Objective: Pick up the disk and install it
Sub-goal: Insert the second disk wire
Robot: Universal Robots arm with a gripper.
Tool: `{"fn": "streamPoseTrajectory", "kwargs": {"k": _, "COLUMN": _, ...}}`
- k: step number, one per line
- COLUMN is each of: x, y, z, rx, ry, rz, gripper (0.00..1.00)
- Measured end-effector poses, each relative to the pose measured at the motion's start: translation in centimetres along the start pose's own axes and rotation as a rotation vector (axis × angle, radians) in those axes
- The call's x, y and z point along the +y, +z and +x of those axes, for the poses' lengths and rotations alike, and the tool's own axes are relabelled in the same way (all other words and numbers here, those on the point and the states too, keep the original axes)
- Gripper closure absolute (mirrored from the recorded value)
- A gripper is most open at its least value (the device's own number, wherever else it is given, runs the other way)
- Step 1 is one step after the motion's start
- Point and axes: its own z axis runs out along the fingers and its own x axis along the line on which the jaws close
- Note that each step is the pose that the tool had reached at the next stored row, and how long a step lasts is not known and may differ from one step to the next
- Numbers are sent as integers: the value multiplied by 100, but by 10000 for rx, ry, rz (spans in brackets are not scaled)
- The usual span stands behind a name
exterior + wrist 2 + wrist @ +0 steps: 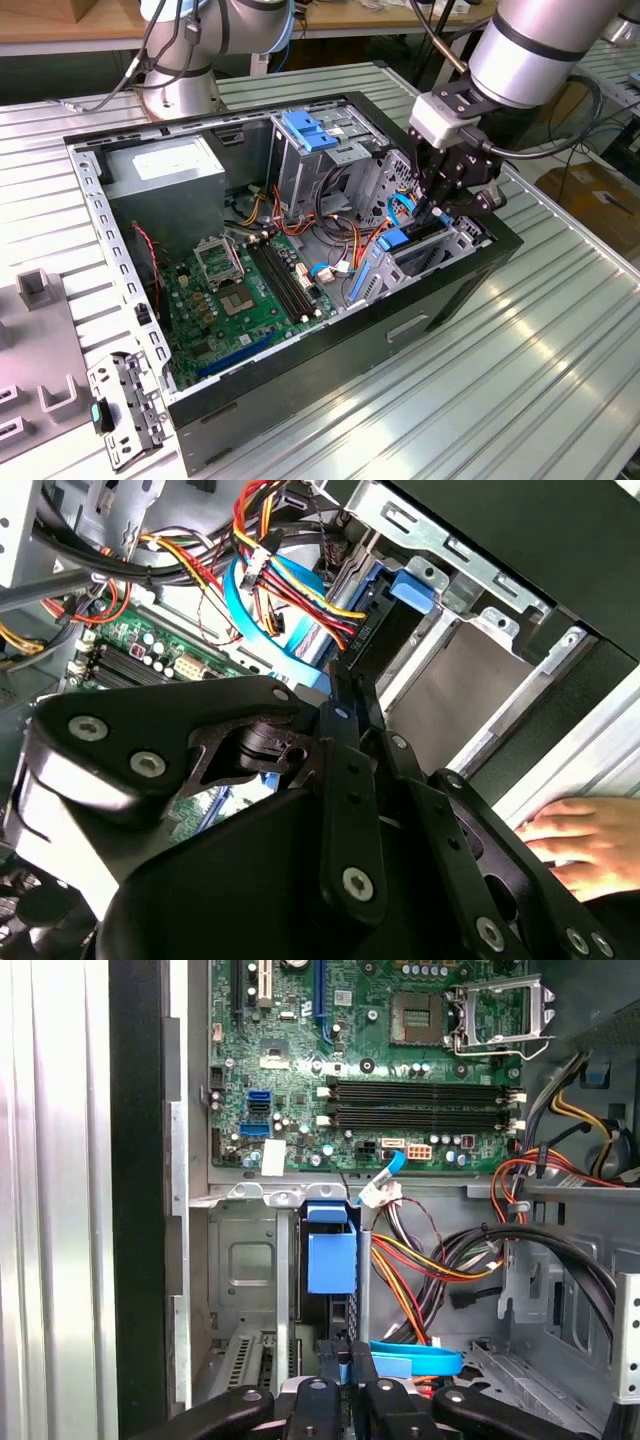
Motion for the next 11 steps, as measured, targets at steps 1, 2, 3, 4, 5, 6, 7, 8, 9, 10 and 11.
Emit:
{"fn": "streamPoseTrajectory", "kwargs": {"k": 1, "x": 0, "y": 3, "z": -1, "rx": 4, "ry": 86, "rz": 4, "gripper": 84}}
{"fn": "streamPoseTrajectory", "kwargs": {"k": 2, "x": -1, "y": 6, "z": -2, "rx": 5, "ry": 148, "rz": 7, "gripper": 84}}
{"fn": "streamPoseTrajectory", "kwargs": {"k": 3, "x": -1, "y": 8, "z": -6, "rx": 8, "ry": 184, "rz": 9, "gripper": 84}}
{"fn": "streamPoseTrajectory", "kwargs": {"k": 4, "x": -1, "y": 11, "z": -11, "rx": 8, "ry": 200, "rz": 10, "gripper": 84}}
{"fn": "streamPoseTrajectory", "kwargs": {"k": 5, "x": 0, "y": 15, "z": -14, "rx": 6, "ry": 201, "rz": 10, "gripper": 84}}
{"fn": "streamPoseTrajectory", "kwargs": {"k": 6, "x": 0, "y": 17, "z": -14, "rx": 0, "ry": 202, "rz": 10, "gripper": 84}}
{"fn": "streamPoseTrajectory", "kwargs": {"k": 7, "x": 1, "y": 24, "z": -14, "rx": -8, "ry": 202, "rz": 9, "gripper": 84}}
{"fn": "streamPoseTrajectory", "kwargs": {"k": 8, "x": 1, "y": 30, "z": -14, "rx": -9, "ry": 202, "rz": 9, "gripper": 84}}
{"fn": "streamPoseTrajectory", "kwargs": {"k": 9, "x": 1, "y": 36, "z": -13, "rx": -10, "ry": 203, "rz": 9, "gripper": 84}}
{"fn": "streamPoseTrajectory", "kwargs": {"k": 10, "x": 2, "y": 48, "z": -13, "rx": -10, "ry": 203, "rz": 9, "gripper": 84}}
{"fn": "streamPoseTrajectory", "kwargs": {"k": 11, "x": 2, "y": 54, "z": -13, "rx": -10, "ry": 203, "rz": 9, "gripper": 84}}
